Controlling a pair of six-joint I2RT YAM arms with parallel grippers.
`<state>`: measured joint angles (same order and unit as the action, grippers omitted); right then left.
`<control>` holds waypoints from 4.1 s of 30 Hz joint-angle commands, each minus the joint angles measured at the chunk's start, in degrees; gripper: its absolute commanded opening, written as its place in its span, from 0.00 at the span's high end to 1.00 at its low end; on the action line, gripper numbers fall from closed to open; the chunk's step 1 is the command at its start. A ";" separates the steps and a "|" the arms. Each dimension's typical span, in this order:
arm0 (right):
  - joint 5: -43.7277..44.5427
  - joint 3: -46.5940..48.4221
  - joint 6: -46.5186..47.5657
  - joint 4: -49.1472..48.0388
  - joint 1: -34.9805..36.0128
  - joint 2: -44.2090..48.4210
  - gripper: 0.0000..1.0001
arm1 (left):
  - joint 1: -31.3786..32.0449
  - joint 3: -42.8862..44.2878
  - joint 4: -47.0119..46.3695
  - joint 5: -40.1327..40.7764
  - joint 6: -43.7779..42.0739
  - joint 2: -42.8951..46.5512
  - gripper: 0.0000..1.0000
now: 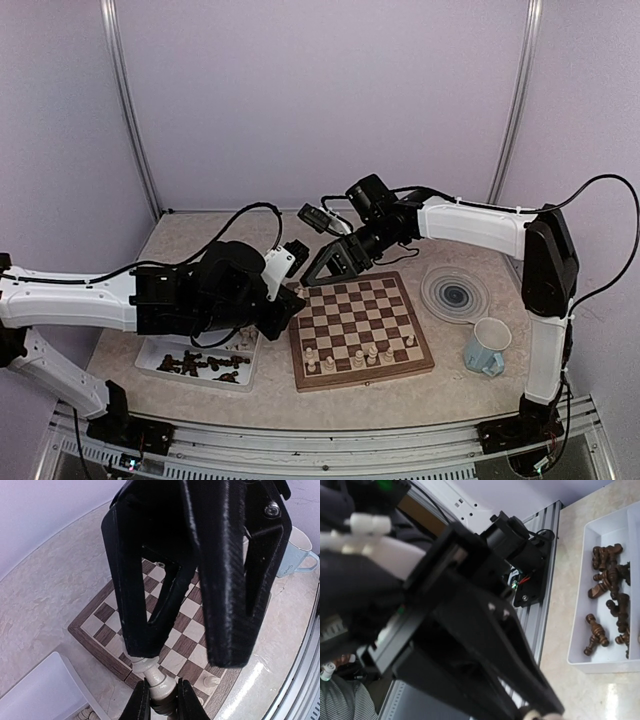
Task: Set up the chess pieces on the board
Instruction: Pass from the left arm to the right, then place the bishop on c1.
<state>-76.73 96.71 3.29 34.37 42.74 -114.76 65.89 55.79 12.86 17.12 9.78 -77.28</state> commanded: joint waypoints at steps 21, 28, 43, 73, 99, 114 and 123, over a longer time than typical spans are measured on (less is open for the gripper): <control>5.05 1.82 1.62 2.04 -2.09 0.06 0.44 | 1.74 4.43 -0.90 -0.51 -1.23 -2.03 0.85; 0.65 1.30 2.32 2.85 -1.46 -0.23 0.57 | 1.85 5.21 -0.50 -0.20 -1.69 -2.70 0.85; 1.57 -0.72 4.05 3.72 -1.46 0.60 0.75 | 1.80 5.65 -1.09 0.78 -2.13 -3.51 0.85; 16.98 -0.34 9.44 4.17 -10.67 9.87 1.00 | -0.26 -2.26 -5.32 -1.28 0.54 -2.67 0.82; 42.57 -20.98 29.09 3.88 -5.48 24.95 1.00 | -17.16 -6.97 -8.90 -8.73 13.06 3.72 0.81; 52.41 -27.83 33.28 -1.05 11.96 21.31 1.00 | -18.43 -7.18 -10.37 -10.37 15.62 3.36 0.80; 56.33 -29.90 33.60 -2.88 15.50 18.73 1.00 | -18.43 -8.08 -10.25 -9.61 15.87 4.94 0.80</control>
<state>-22.61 67.64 36.18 33.32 57.34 -95.07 47.66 48.45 3.88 7.49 25.32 -73.52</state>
